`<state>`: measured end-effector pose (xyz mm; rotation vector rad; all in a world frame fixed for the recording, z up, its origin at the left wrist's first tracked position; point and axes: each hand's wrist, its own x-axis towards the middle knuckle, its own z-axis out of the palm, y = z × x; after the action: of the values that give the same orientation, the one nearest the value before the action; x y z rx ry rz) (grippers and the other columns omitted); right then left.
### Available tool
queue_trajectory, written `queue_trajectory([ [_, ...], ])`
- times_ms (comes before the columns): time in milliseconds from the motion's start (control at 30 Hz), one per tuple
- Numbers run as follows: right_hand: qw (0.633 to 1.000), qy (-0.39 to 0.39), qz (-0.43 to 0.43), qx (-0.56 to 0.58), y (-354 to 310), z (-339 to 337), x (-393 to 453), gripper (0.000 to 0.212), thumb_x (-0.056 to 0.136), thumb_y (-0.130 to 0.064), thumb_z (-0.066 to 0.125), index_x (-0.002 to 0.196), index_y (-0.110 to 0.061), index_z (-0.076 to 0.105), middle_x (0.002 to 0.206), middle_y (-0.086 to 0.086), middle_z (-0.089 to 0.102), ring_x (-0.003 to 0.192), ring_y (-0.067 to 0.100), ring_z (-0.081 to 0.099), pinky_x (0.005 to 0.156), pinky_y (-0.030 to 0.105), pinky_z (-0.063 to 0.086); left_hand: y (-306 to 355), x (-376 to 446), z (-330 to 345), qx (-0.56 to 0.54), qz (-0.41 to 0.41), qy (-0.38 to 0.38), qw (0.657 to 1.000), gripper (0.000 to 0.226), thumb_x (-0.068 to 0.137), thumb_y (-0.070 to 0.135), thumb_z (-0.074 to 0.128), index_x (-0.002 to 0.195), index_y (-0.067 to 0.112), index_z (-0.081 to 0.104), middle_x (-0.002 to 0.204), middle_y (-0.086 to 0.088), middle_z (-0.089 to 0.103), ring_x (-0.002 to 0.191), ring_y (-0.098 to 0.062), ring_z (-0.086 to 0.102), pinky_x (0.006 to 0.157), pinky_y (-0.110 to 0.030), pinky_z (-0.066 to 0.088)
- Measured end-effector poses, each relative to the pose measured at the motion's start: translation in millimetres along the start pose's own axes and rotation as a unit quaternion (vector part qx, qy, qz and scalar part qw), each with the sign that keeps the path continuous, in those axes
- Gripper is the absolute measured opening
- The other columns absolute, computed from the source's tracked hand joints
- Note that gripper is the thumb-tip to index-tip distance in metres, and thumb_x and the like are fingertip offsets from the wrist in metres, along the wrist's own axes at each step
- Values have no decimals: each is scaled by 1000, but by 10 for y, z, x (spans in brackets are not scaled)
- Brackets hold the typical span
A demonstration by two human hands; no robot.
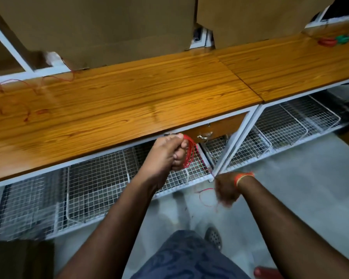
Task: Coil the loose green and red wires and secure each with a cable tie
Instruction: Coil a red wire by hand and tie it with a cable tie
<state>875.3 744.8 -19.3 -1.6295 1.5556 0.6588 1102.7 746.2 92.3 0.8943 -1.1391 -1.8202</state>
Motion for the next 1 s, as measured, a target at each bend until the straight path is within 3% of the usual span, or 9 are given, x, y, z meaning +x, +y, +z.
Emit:
queue_trajectory([
  [133, 902, 408, 6, 139, -125, -67, 47, 27, 101, -1, 53, 121, -11, 69, 112, 10, 72, 103, 24, 69, 90, 33, 55, -106, -93, 30, -9, 1, -10, 1000, 35, 111, 23, 36, 80, 15, 49, 51, 7, 29, 41, -6, 19, 40, -18, 16],
  [200, 917, 275, -163, 239, -232, 26, -32, 19, 103, -15, 56, 106, -17, 74, 100, 0, 74, 90, 14, 68, 84, 29, 53, -84, -96, 2, -36, 11, -8, 999, 33, 111, 24, 36, 81, 15, 48, 50, 9, 30, 40, -4, 21, 39, -17, 18],
  [300, 991, 18, -79, 103, -127, 150, -117, 18, 81, -35, 70, 92, -22, 76, 97, 11, 74, 97, 34, 71, 86, 41, 55, -21, -101, -68, -43, 28, -13, 999, 33, 111, 25, 36, 82, 15, 49, 51, 10, 31, 41, -4, 21, 40, -18, 17],
  [400, 971, 227, 69, 3, 62, 16, 56, 19, 95, -13, 65, 114, -13, 70, 115, 16, 70, 110, 33, 68, 94, 38, 54, -82, -150, 0, -10, 16, -19, 1000, 34, 111, 25, 38, 81, 15, 50, 52, 8, 31, 43, -6, 20, 41, -19, 17],
  [467, 918, 362, -34, 157, -57, -14, 31, 20, 102, -11, 58, 113, -17, 73, 111, 9, 73, 103, 24, 70, 93, 36, 56, -118, -141, 69, -32, 13, -23, 999, 34, 111, 25, 38, 81, 15, 50, 52, 8, 30, 42, -5, 21, 40, -18, 20],
  [567, 957, 210, -128, 150, -190, -3, -72, 20, 103, -19, 58, 97, -12, 75, 104, 4, 76, 91, 13, 67, 83, 28, 52, -24, -96, 86, -58, 29, -22, 998, 33, 110, 25, 37, 82, 14, 49, 50, 10, 31, 41, -4, 23, 40, -17, 21],
  [667, 964, 236, -69, 97, -25, 50, -30, 18, 100, -22, 64, 99, -9, 77, 108, 8, 75, 104, 22, 68, 91, 27, 48, 55, -71, 53, -79, 43, -11, 996, 33, 110, 26, 37, 82, 14, 49, 50, 11, 31, 40, -3, 23, 42, -20, 16],
  [833, 907, 280, -187, 253, 75, -2, -247, 14, 92, -30, 76, 82, -21, 74, 134, -5, 55, 125, 13, 52, 108, 41, 43, -35, -69, 50, -137, 38, 17, 990, 27, 102, 32, 46, 83, 13, 51, 50, 10, 31, 39, -3, 24, 41, -18, 18],
  [1000, 806, 204, -337, 442, 25, -128, -567, 12, 99, -11, 65, 101, 1, 66, 95, 14, 72, 89, 28, 71, 83, 36, 57, -98, 40, 91, -168, 34, 43, 984, 33, 109, 29, 40, 83, 13, 51, 50, 10, 31, 38, -3, 25, 41, -17, 22],
])
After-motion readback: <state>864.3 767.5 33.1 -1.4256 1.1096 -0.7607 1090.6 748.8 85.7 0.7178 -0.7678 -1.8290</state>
